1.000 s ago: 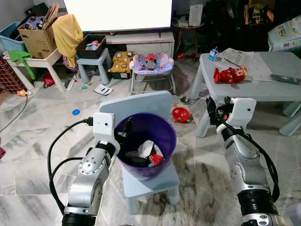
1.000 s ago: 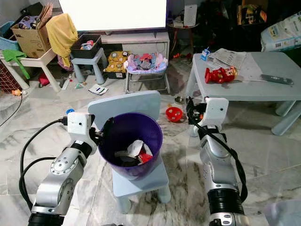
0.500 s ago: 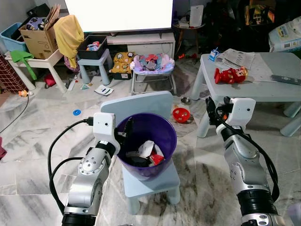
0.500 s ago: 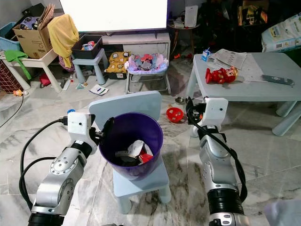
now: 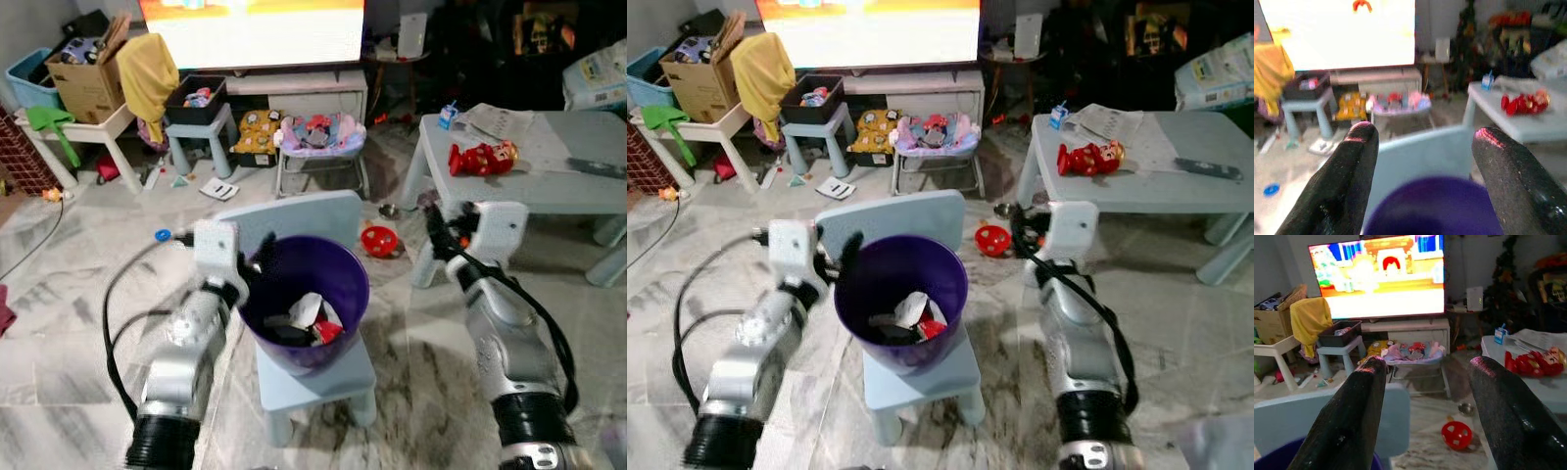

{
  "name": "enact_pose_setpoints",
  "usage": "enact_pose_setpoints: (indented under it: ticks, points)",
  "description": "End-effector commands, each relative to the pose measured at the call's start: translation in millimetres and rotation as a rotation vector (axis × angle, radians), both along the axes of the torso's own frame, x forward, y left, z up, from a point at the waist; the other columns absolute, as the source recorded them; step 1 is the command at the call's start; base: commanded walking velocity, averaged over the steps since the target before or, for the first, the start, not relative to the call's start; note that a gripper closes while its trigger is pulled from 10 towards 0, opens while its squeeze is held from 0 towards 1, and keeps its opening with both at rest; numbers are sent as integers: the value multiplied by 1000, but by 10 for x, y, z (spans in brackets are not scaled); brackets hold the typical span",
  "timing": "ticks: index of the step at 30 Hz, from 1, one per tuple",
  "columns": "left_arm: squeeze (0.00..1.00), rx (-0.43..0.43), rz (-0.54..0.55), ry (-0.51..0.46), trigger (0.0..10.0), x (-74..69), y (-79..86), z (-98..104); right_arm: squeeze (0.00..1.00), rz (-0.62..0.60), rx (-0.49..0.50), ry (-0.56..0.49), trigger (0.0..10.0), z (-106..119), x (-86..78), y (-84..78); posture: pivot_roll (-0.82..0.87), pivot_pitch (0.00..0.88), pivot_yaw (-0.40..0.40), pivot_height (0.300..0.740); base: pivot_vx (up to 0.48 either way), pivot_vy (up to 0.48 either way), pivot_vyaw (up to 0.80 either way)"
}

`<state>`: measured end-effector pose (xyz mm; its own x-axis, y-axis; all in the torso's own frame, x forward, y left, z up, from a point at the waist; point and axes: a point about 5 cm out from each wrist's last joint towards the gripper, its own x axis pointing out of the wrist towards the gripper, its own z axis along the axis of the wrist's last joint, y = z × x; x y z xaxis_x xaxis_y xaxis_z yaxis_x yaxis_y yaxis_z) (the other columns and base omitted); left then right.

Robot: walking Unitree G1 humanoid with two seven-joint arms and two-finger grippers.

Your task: Picking trash to rubbish bin

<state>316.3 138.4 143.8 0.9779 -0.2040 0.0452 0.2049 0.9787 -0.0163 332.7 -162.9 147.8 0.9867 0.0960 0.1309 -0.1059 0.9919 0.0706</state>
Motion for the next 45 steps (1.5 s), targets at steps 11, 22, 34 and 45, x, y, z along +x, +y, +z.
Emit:
enact_pose_setpoints:
  ticks: [11,22,34,45]
  points:
    - [0,4,70,-28,10000,26,148,32,0,27,12,24,10000,-1,31,89,51,0,-1,740,0,0,0]
    - [0,-37,101,-68,10000,174,74,159,0,-1,36,-18,10000,83,122,171,48,0,17,740,0,0,0]
    - [0,-51,106,-72,10000,228,77,219,0,-63,47,-16,10000,69,100,86,14,0,78,740,0,0,0]
    - [0,-63,97,-53,10000,193,57,188,0,-50,66,-2,10000,45,80,171,25,0,81,740,0,0,-438]
